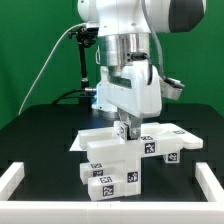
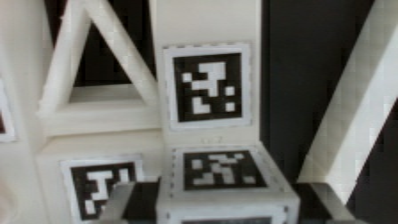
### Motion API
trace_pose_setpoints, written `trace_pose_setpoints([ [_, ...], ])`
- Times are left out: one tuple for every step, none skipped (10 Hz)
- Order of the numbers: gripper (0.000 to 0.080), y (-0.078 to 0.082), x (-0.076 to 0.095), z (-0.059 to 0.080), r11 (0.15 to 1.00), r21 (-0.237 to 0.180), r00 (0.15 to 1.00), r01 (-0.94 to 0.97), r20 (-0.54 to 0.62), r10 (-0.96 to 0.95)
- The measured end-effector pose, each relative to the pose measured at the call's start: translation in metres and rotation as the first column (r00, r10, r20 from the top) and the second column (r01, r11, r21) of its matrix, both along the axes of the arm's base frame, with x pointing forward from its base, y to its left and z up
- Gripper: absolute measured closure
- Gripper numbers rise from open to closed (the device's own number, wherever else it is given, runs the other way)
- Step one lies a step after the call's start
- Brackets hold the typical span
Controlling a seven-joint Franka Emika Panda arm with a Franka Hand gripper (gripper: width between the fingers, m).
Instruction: Assemble chair
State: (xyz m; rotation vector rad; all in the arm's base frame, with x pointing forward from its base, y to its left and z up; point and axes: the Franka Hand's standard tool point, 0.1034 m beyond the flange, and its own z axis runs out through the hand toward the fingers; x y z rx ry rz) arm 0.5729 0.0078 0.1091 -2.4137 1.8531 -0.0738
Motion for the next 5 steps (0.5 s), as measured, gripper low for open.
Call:
trace_pose_setpoints([
  [0.0518, 0.0003, 0.0, 0.0, 1.0, 0.003, 1.0, 0.025, -0.001, -0.025],
  [0.0518, 0.0012, 0.0, -0.0001, 0.998, 0.012, 0.998, 0.066, -0.003, -0.066],
  [0.0518, 0.0013, 0.0, -0.0001, 0.998, 0.011, 0.998, 0.055, -0.002, -0.055],
  [0.0518, 0.0013, -0.0001, -0.0002, 0.998, 0.011, 0.998, 0.055, -0.002, -0.055],
  [0.0426, 0.0014, -0.0001, -0.0004, 0.998, 0.011, 0.999, 0.054, -0.003, -0.054],
])
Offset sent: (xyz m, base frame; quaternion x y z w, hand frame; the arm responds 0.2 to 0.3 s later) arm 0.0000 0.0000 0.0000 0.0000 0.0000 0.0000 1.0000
